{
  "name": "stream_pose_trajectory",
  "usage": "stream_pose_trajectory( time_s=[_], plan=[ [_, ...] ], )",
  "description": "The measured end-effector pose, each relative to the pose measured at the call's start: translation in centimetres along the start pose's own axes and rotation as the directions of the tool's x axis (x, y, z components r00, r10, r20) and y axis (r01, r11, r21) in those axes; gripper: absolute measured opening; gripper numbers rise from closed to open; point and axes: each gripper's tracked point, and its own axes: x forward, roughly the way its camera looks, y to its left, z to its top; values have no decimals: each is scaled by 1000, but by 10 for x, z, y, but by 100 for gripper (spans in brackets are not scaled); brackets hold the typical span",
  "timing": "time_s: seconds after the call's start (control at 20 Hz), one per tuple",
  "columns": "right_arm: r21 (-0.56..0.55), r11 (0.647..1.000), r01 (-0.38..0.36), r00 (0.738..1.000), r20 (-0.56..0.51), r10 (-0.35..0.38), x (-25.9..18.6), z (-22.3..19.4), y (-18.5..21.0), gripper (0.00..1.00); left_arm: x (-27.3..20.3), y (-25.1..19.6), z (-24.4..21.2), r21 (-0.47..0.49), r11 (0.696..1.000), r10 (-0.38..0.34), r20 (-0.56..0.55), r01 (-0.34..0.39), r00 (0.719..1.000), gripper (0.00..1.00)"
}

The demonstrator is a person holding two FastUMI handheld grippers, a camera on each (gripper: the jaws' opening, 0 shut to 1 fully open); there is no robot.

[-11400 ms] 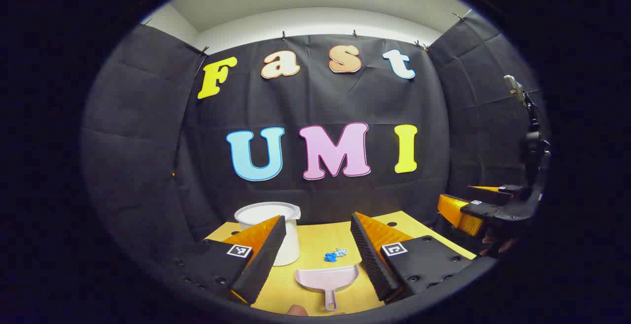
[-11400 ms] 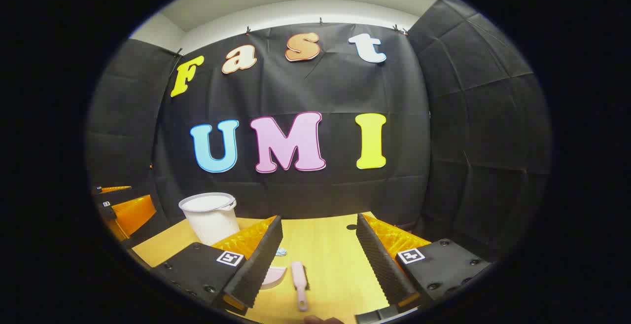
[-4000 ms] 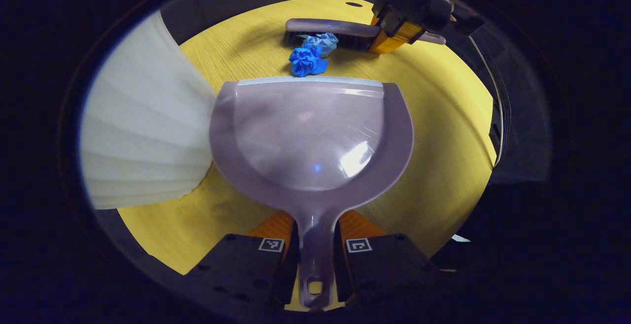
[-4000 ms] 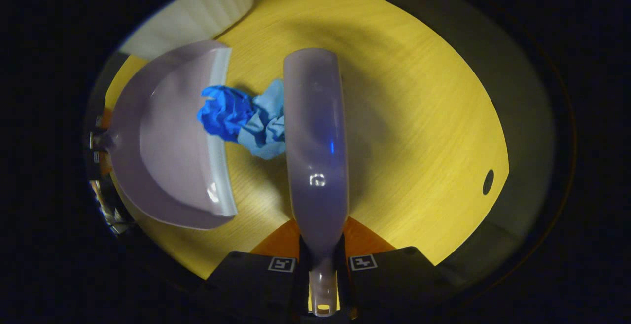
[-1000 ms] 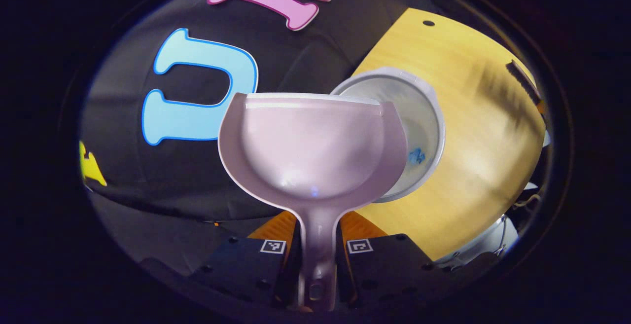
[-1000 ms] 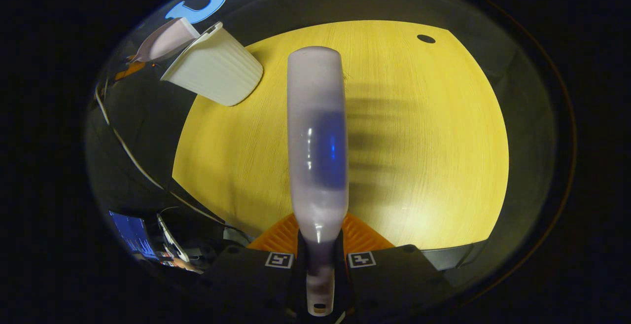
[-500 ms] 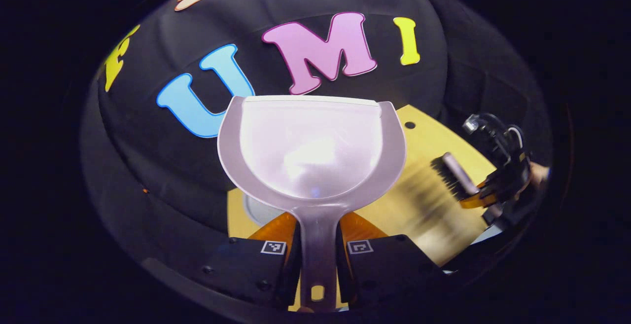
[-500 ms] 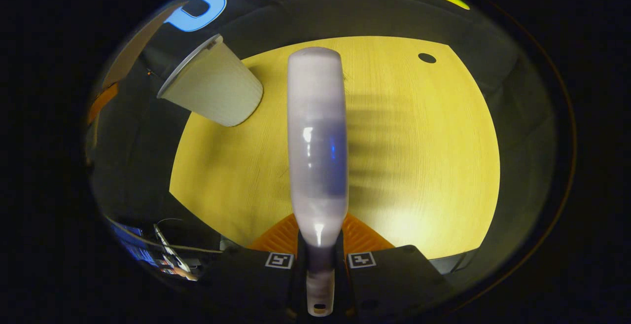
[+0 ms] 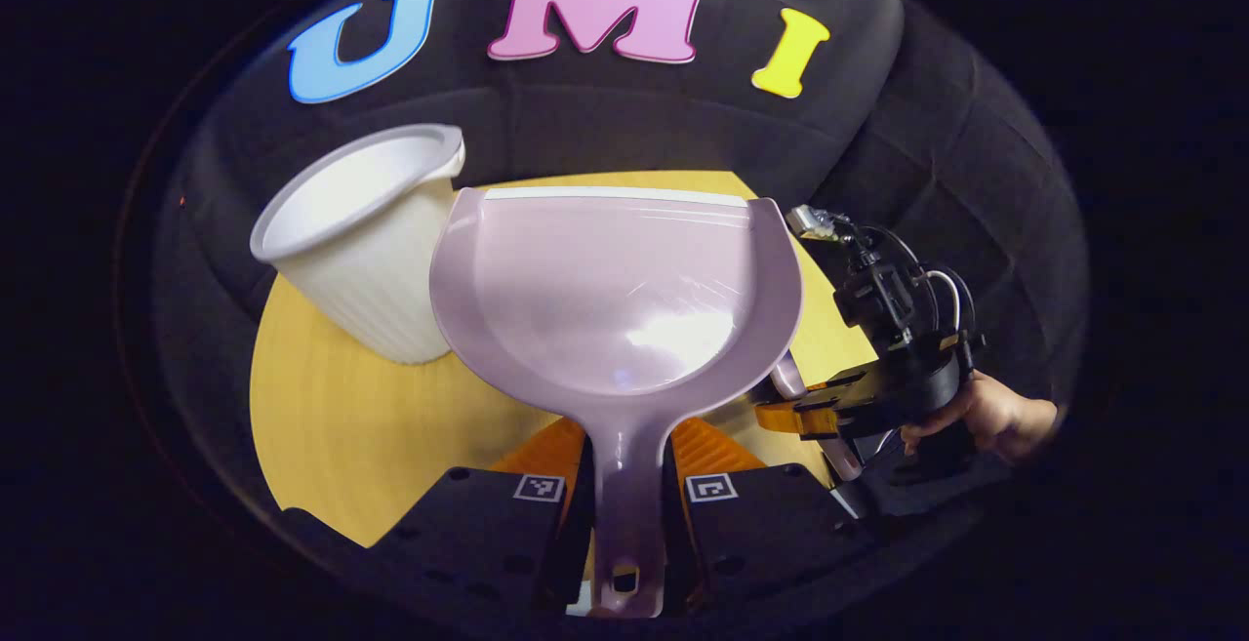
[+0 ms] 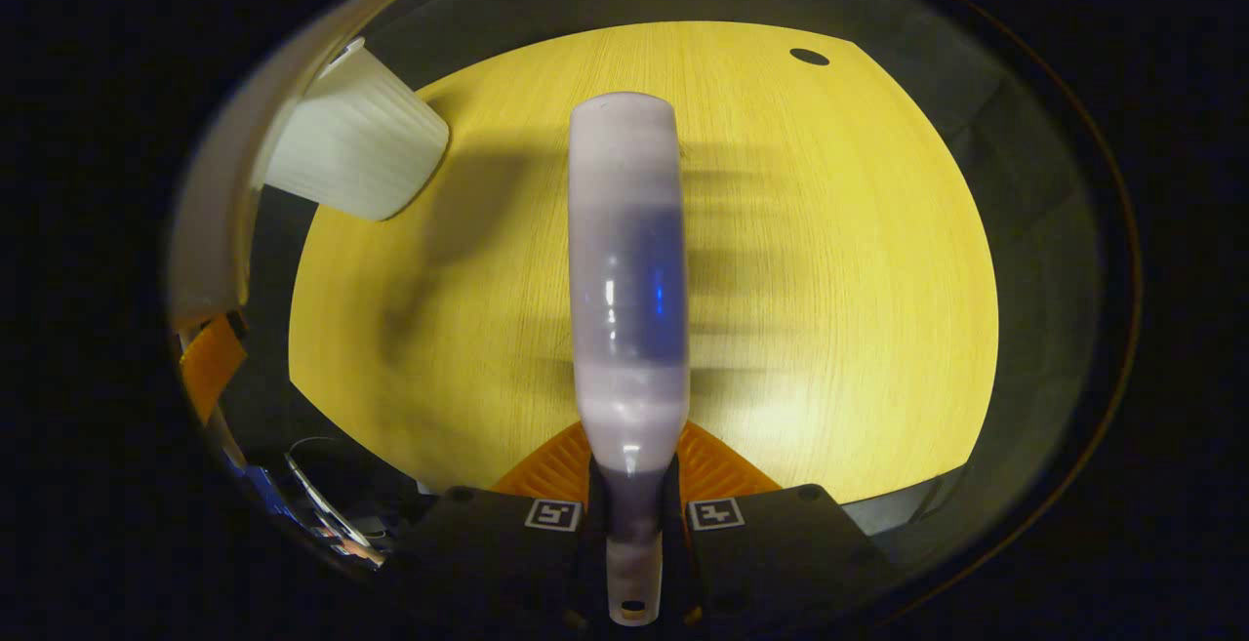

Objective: Pick up the small broom and dustpan from the desktop, sweep the trash into the dustpan with the broom, and then empty the trash into the garbage bin.

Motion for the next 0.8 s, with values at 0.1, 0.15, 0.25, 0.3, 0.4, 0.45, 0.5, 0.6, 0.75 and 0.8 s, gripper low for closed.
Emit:
stream_pose_trajectory(
  time_s=[0.1, 0.15, 0.25, 0.3, 0.4, 0.45, 0.5, 0.6, 0.75, 0.8],
  plan=[
    [-11, 1000, 28, 999, -26, -28, 17, -3, 2, 26, 35, 11, -26, -37, 998, 54, -50, -56, 997, 29],
    [-6, 1000, 27, 999, -36, -27, 22, -5, 5, 26, 55, 15, -42, -55, 995, 76, -85, -81, 993, 29],
    [11, 1000, 20, 998, -58, -20, 36, -1, 11, 26, 88, 22, -69, -46, 993, 104, -179, -113, 978, 31],
    [13, 1000, 14, 998, -61, -13, 44, 0, 13, 26, 99, 22, -73, -59, 992, 101, -198, -115, 975, 30],
    [-15, 999, 30, 997, -73, -31, 54, 2, 14, 26, 114, 24, -70, -111, 989, 77, -214, -102, 974, 29],
    [-26, 999, 40, 995, -86, -42, 56, 2, 13, 26, 109, 23, -68, -129, 986, 77, -212, -106, 974, 29],
    [-34, 998, 56, 993, -101, -59, 60, 1, 12, 26, 108, 23, -65, -135, 984, 84, -215, -114, 973, 29],
    [-24, 998, 66, 992, -102, -69, 64, 6, 15, 26, 108, 28, -67, -132, 982, 106, -225, -138, 969, 30],
    [18, 998, 56, 991, -126, -53, 55, 6, 16, 26, 114, 28, -76, -162, 978, 90, -253, -133, 963, 29],
    [28, 998, 56, 990, -130, -52, 54, 7, 18, 19, 113, 28, -76, -169, 977, 88, -252, -134, 964, 29]
  ],
)
